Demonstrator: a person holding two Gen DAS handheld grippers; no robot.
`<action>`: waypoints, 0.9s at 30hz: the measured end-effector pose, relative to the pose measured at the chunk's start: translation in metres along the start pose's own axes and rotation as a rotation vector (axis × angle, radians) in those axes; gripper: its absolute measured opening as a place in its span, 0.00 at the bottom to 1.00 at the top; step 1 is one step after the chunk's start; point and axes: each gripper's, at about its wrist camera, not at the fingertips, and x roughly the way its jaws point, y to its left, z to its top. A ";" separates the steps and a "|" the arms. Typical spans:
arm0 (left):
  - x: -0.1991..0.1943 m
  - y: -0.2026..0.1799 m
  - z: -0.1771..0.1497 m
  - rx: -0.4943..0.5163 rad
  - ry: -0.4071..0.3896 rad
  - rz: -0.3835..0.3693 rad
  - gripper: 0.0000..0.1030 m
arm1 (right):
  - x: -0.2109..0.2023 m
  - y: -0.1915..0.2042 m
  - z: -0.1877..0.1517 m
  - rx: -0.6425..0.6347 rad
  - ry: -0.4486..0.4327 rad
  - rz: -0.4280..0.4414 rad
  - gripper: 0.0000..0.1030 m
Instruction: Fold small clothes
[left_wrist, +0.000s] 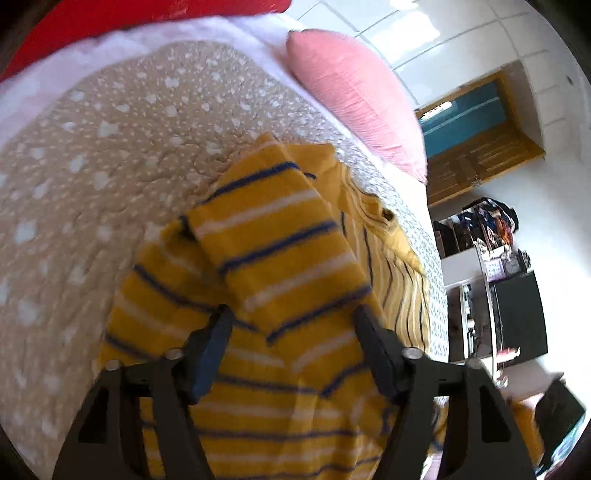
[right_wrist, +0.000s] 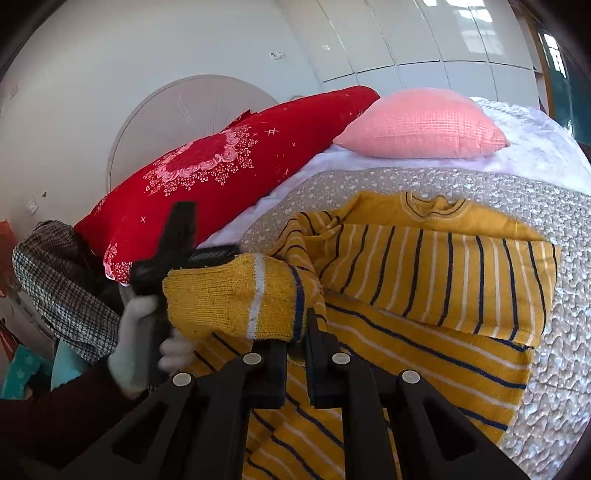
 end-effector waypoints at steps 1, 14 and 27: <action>0.002 0.003 0.008 -0.027 0.018 -0.018 0.18 | 0.003 0.000 0.001 -0.002 0.009 -0.002 0.09; -0.069 -0.020 0.051 0.057 -0.178 0.035 0.06 | 0.024 0.043 0.112 -0.508 -0.115 -0.469 0.08; -0.062 0.025 -0.013 0.050 -0.145 0.130 0.11 | 0.044 -0.075 0.007 -0.335 0.275 -0.641 0.39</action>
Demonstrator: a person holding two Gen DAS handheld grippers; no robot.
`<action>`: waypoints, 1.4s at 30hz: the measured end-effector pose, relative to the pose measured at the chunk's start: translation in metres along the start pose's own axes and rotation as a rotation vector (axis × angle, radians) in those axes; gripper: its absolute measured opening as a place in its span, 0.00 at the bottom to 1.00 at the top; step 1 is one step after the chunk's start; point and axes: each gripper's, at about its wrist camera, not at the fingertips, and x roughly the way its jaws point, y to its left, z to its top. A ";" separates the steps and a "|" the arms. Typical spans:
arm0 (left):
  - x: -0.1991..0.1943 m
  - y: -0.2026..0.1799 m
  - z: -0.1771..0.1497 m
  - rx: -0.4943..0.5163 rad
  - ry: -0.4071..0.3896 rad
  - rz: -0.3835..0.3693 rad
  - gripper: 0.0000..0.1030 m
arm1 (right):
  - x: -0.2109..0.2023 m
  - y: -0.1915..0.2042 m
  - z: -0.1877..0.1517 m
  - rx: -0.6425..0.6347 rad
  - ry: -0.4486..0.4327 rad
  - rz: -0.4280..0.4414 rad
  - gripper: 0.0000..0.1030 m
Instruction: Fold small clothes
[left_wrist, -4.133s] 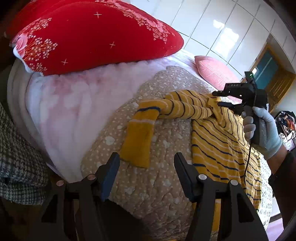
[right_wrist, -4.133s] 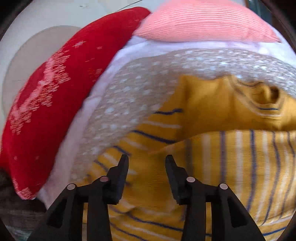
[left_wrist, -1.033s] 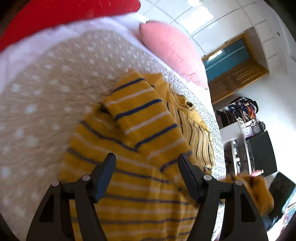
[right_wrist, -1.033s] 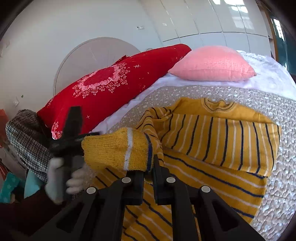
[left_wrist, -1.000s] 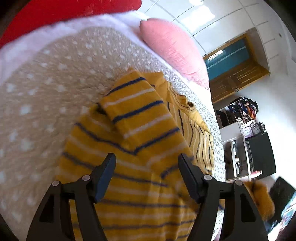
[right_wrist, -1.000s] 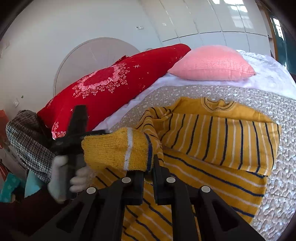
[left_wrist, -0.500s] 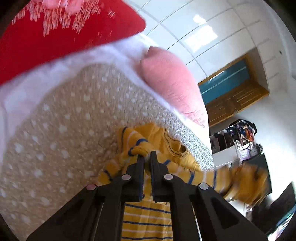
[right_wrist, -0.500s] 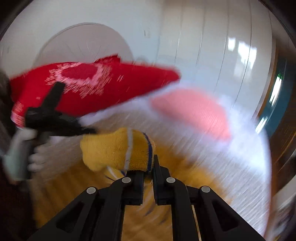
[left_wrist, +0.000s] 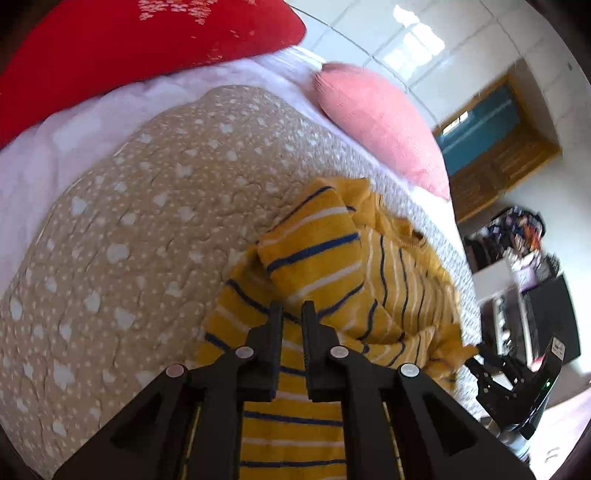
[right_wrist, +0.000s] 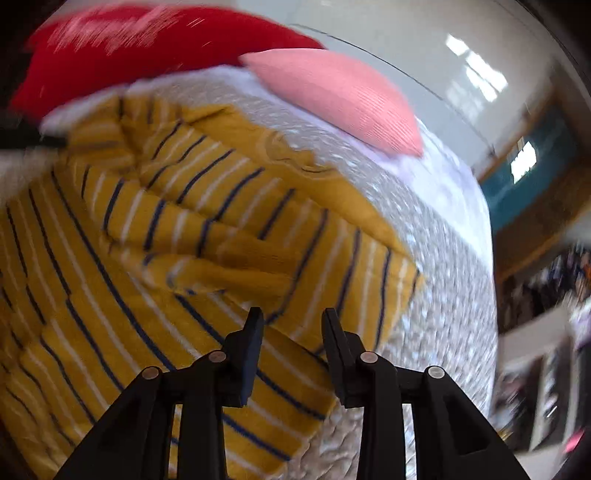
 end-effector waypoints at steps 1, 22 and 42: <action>-0.002 0.001 -0.001 -0.015 -0.013 -0.023 0.16 | -0.004 -0.009 0.003 0.056 -0.011 0.023 0.39; 0.037 0.017 -0.002 -0.015 -0.008 -0.222 0.05 | 0.152 0.092 0.193 0.464 0.154 0.526 0.11; 0.026 0.046 -0.006 -0.108 0.010 -0.235 0.05 | 0.133 0.140 0.311 0.250 0.042 0.353 0.41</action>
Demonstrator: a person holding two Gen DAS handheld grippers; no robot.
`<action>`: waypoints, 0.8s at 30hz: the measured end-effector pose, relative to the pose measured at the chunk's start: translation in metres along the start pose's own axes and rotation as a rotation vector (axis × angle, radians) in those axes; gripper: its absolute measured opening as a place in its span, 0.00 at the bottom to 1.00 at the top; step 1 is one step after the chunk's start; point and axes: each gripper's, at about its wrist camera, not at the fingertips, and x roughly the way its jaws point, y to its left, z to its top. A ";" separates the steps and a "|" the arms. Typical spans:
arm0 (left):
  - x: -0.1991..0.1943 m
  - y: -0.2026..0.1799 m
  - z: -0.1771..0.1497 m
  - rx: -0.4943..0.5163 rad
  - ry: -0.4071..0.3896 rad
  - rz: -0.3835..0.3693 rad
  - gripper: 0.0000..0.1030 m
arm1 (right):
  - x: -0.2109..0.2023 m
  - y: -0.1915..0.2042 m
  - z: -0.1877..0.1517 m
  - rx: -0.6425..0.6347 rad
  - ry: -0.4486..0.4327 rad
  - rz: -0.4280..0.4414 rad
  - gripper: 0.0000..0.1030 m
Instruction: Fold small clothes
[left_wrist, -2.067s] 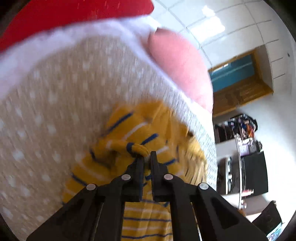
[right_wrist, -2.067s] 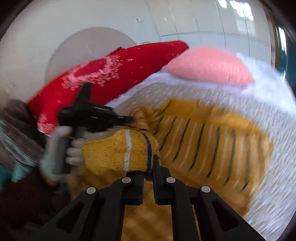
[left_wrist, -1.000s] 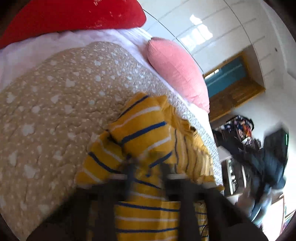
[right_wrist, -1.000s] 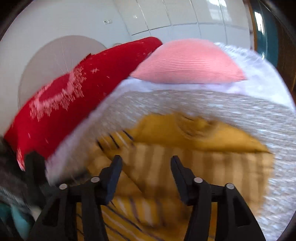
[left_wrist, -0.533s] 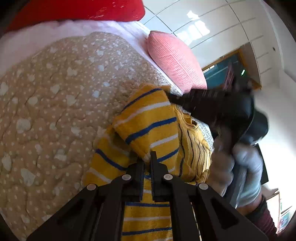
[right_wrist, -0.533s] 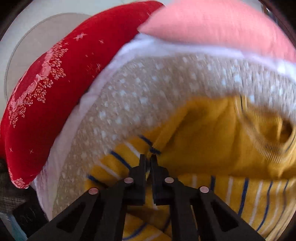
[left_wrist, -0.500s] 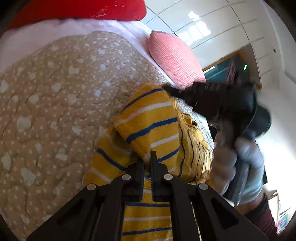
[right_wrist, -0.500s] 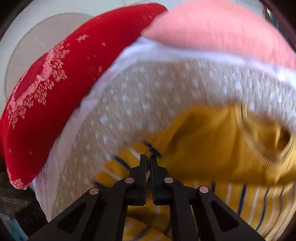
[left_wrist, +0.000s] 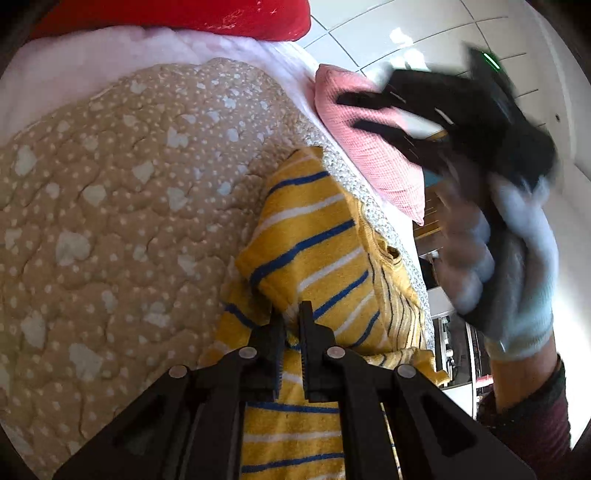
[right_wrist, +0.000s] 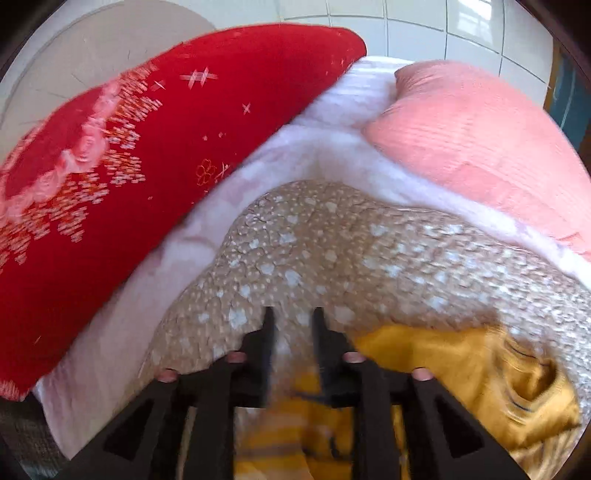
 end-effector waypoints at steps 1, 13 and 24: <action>-0.004 -0.002 0.000 0.004 -0.011 0.000 0.06 | -0.016 -0.007 -0.007 -0.009 -0.011 -0.015 0.46; -0.062 -0.001 -0.009 0.035 -0.116 -0.046 0.30 | -0.175 -0.190 -0.203 0.381 -0.075 -0.175 0.62; -0.058 -0.011 -0.019 0.037 -0.104 -0.026 0.33 | -0.136 -0.182 -0.227 0.363 0.051 -0.064 0.12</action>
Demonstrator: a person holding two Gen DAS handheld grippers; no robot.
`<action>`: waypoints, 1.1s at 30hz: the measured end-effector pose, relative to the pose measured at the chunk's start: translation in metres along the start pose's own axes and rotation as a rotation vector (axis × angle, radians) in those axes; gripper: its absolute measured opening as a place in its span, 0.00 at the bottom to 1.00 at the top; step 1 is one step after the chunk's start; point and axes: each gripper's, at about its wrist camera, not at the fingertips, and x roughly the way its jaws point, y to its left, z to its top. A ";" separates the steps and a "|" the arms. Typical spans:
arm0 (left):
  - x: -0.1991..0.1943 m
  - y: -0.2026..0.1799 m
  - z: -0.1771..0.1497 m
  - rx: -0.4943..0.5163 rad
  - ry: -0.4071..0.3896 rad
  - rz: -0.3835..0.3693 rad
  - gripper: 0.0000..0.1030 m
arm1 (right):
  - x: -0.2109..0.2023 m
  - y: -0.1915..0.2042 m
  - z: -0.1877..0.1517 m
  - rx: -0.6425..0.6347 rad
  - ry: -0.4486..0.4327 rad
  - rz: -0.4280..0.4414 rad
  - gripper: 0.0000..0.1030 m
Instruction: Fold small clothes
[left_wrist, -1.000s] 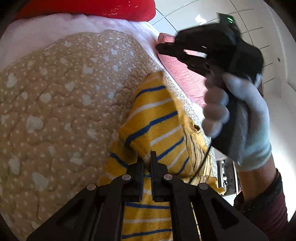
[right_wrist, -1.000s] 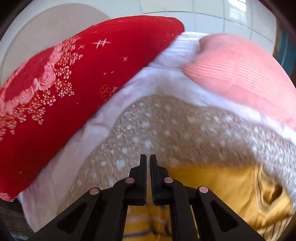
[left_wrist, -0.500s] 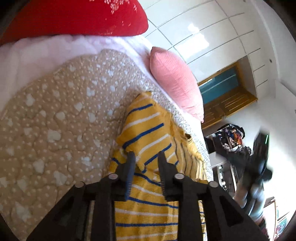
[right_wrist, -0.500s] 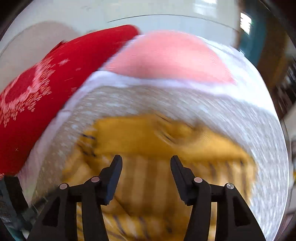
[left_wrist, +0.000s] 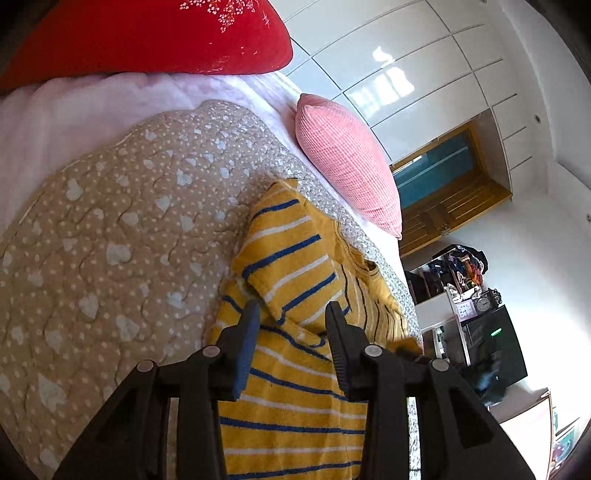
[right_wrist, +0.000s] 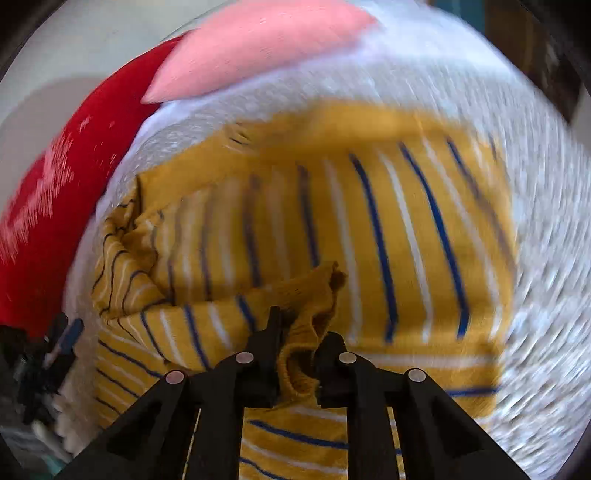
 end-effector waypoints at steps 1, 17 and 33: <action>0.000 0.000 0.001 -0.001 -0.004 0.005 0.33 | -0.016 0.015 0.009 -0.060 -0.051 -0.016 0.12; 0.015 0.008 0.002 -0.047 0.024 0.039 0.37 | -0.067 0.012 -0.079 -0.409 -0.133 -0.196 0.44; 0.028 0.006 -0.004 -0.041 0.056 0.053 0.38 | -0.021 -0.027 -0.080 0.008 -0.046 0.104 0.47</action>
